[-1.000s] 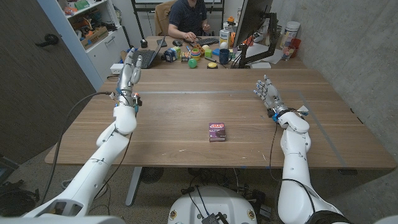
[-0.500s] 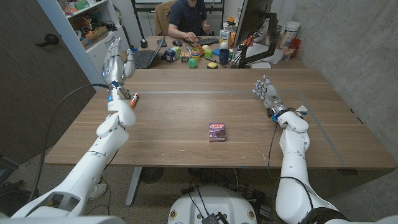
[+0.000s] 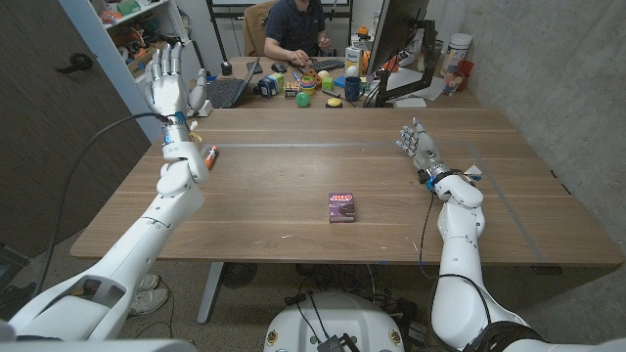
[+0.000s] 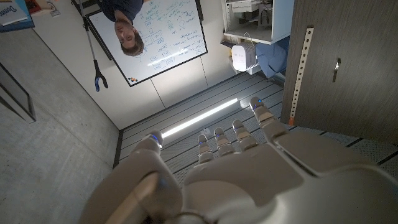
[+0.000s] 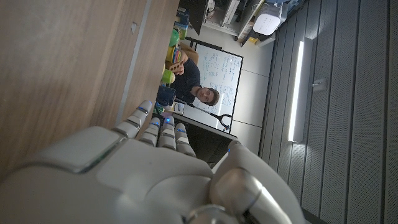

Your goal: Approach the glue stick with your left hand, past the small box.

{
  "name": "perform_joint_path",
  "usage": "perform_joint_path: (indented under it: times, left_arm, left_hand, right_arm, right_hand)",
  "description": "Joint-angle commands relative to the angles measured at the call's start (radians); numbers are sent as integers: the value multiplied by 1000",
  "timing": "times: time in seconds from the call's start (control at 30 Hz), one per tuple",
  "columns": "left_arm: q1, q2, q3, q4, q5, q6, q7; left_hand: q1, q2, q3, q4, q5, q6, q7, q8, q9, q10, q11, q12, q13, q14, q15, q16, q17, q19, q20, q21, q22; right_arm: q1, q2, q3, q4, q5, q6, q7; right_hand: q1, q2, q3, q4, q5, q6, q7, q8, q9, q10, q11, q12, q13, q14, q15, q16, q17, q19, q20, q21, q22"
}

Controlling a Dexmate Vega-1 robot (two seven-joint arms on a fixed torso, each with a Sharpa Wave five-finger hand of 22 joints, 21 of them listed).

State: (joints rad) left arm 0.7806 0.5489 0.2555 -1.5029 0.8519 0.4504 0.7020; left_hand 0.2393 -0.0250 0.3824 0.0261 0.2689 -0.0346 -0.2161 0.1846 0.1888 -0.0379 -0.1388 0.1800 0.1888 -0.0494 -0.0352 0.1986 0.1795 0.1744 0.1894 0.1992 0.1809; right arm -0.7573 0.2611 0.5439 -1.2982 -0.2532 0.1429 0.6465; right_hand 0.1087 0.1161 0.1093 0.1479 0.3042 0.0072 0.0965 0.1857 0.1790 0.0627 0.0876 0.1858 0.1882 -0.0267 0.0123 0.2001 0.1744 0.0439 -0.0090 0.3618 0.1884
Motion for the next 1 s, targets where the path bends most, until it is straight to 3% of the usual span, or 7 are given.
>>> perform_joint_path:
  times: [0.03, 0.17, 0.27, 0.33, 0.43, 0.7, 1.0]
  left_arm:
    - [-66, 46, 67, 41, -17, 119, -154]
    - [-80, 76, 100, 45, -27, 158, -279]
    - [-90, 97, 128, 38, -21, 199, -371]
    - [-95, 106, 145, 40, -16, 215, -404]
    - [-103, 114, 164, 45, -10, 241, -446]
    - [-112, 132, 198, 47, -18, 275, -540]
    - [-136, 125, 232, 140, -64, 208, -558]
  left_hand:
    - [-2, -31, -19, -8, -2, -5, -6, 10, 5, -28, -1, -3, 4, -21, 4, -2, 5, -2, 28, -8, 0]
    - [-3, -40, -25, -11, 1, -3, -6, 12, 6, -45, 0, -4, 4, -27, 14, -1, 6, -13, 29, -12, 0]
    - [-2, -48, -34, -18, 9, -17, -7, 11, 6, -104, 5, -10, 6, -54, 24, -2, 10, -32, 29, -16, 0]
    - [-2, -54, -42, -22, 12, -42, -7, 5, 6, -150, 5, -9, 7, -78, 34, -2, 13, -52, 29, -18, 1]
    - [0, -57, -44, -25, 13, -49, -6, 4, 6, -153, 3, -6, 8, -84, 36, -2, 13, -57, 29, -18, 1]
    - [40, -71, -46, -57, 21, -70, -6, 9, 8, -129, 12, 13, 9, -58, 31, 15, 11, -29, 25, -4, 0]
    - [61, -74, -46, -73, 24, -66, -7, 16, 10, -126, 3, 14, 9, -54, 5, 18, 11, -12, 25, -1, 0]
  right_arm:
    - [7, 2, 8, 13, -7, 12, -6]
    - [5, 3, 8, 10, -8, 14, -7]
    - [5, 4, 8, 7, -8, 8, -4]
    - [6, 3, 8, 10, -8, 10, -3]
    - [11, -1, 6, 21, -9, 21, 0]
    - [19, 0, 8, 30, -5, 25, 0]
    - [26, -5, 6, 40, -8, 26, 8]
  right_hand:
    - [5, 3, -5, 1, 7, 6, 4, 5, 6, 6, 0, 7, 2, 4, 3, 7, 3, 2, -9, -2, 4]
    - [3, 2, -6, 2, 7, 6, 4, 5, 6, 7, -1, 7, 2, 3, 3, 7, 3, 2, -9, -3, 4]
    - [2, 1, -7, 2, 7, 6, 5, 5, 6, 7, -1, 7, 2, 2, 4, 6, 3, 2, -9, -3, 4]
    - [1, 0, -9, 3, 7, 6, 5, 5, 6, 7, 0, 7, 2, 1, 10, 6, 4, 0, -8, -5, 4]
    - [-1, -1, -10, 3, 7, 6, 5, 4, 6, 5, 0, 6, 2, -1, 15, 5, 4, -1, -6, -6, 4]
    - [-6, -5, -15, 5, 6, 6, 5, 4, 6, 6, 1, 6, 2, 1, 17, 6, 4, 2, -9, -6, 4]
    - [-11, -9, -20, 6, 5, 6, 5, 4, 6, 7, -1, 6, 2, 2, 18, 6, 5, 4, -9, -7, 4]
